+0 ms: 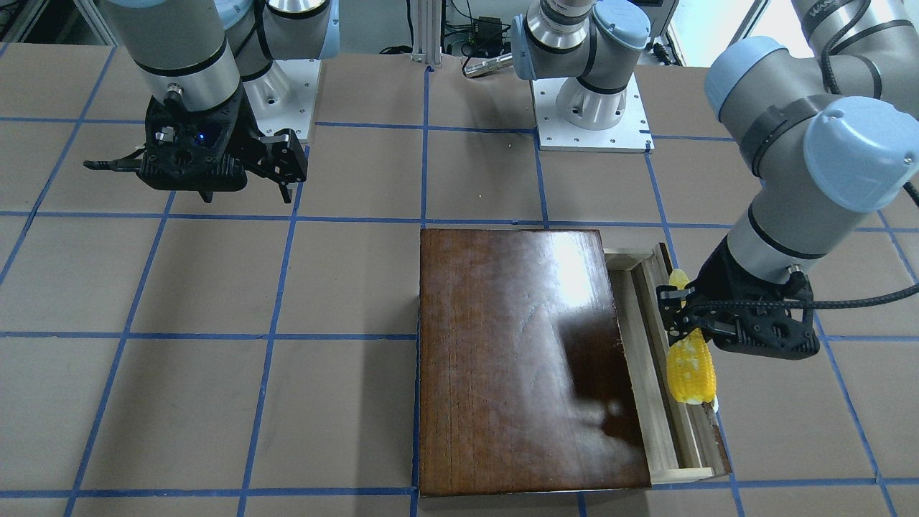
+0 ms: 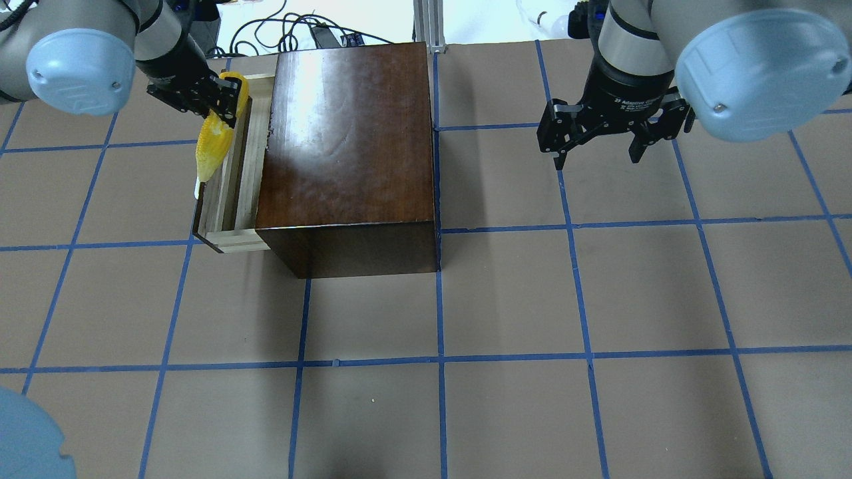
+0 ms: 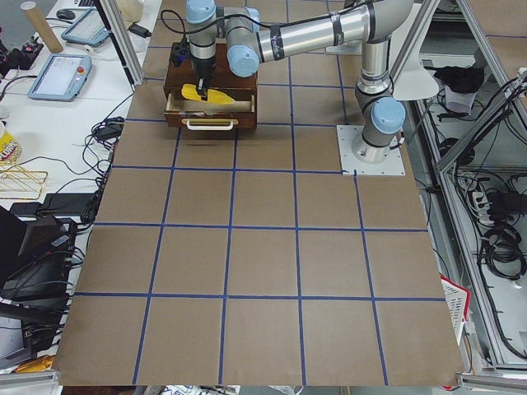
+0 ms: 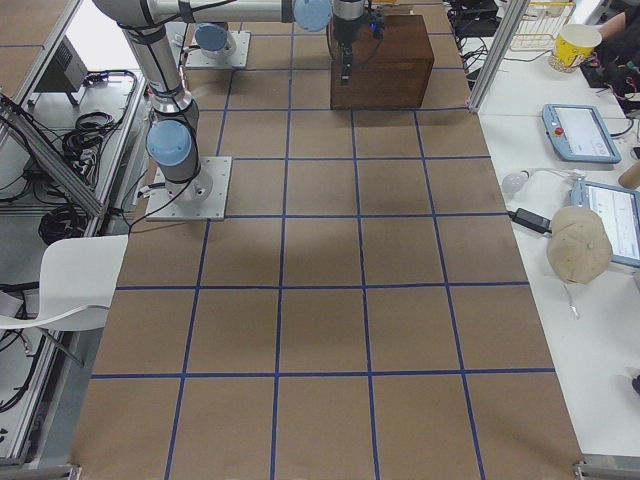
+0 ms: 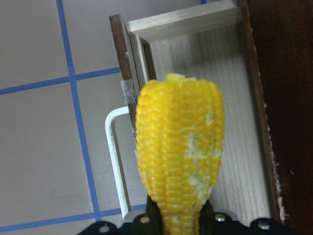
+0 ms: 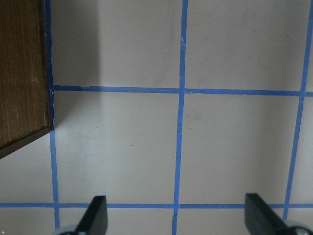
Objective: Open drawer and put corn inside
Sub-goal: 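Lower the corn into the drawer and open the left gripper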
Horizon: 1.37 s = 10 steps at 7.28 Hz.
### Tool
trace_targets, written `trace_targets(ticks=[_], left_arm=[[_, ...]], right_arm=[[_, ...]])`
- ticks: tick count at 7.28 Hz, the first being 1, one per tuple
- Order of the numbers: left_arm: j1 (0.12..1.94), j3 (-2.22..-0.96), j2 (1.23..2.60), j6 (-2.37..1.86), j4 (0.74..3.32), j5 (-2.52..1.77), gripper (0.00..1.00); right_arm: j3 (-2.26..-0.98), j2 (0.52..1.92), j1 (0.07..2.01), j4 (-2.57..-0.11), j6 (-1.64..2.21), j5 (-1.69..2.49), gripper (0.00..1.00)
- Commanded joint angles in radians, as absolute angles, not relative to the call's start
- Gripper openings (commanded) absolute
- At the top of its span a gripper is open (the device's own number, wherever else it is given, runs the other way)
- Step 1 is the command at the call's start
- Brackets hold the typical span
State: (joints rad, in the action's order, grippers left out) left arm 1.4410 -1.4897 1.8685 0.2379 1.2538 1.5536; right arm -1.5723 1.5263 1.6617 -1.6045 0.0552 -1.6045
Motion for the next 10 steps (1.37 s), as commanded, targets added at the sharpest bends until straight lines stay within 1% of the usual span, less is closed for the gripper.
trace_targets(ticks=[1, 2, 3, 4, 5, 6, 8, 10], left_arm=[[1.447, -1.508, 1.879, 0.206, 1.252, 1.554, 0.00], [1.448, -1.506, 1.885, 0.180, 1.253, 1.555, 0.00], [1.450, -1.506, 1.885, 0.164, 1.253, 1.554, 0.04], [1.450, -1.506, 1.888, 0.164, 1.253, 1.554, 0.32], [1.450, -1.506, 1.891, 0.164, 1.253, 1.554, 0.69], [1.448, -1.506, 1.890, 0.164, 1.253, 1.554, 0.95], [1.450, -1.500, 1.888, 0.163, 1.253, 1.555, 1.00], [1.448, -1.494, 1.872, 0.163, 1.259, 1.554, 1.00]], right_arm=[[-1.572, 1.526, 1.661, -1.605, 0.055, -1.605, 1.00], [-1.572, 1.526, 1.661, -1.605, 0.055, -1.605, 1.00], [-1.572, 1.526, 1.661, -1.605, 0.055, -1.605, 1.00], [-1.572, 1.526, 1.661, -1.605, 0.055, -1.605, 1.00], [-1.572, 1.526, 1.661, -1.605, 0.055, -1.605, 1.00], [-1.572, 1.526, 1.661, -1.605, 0.055, -1.605, 1.00], [-1.572, 1.526, 1.661, -1.605, 0.055, -1.605, 1.00], [-1.572, 1.526, 1.661, -1.605, 0.055, -1.605, 1.00]])
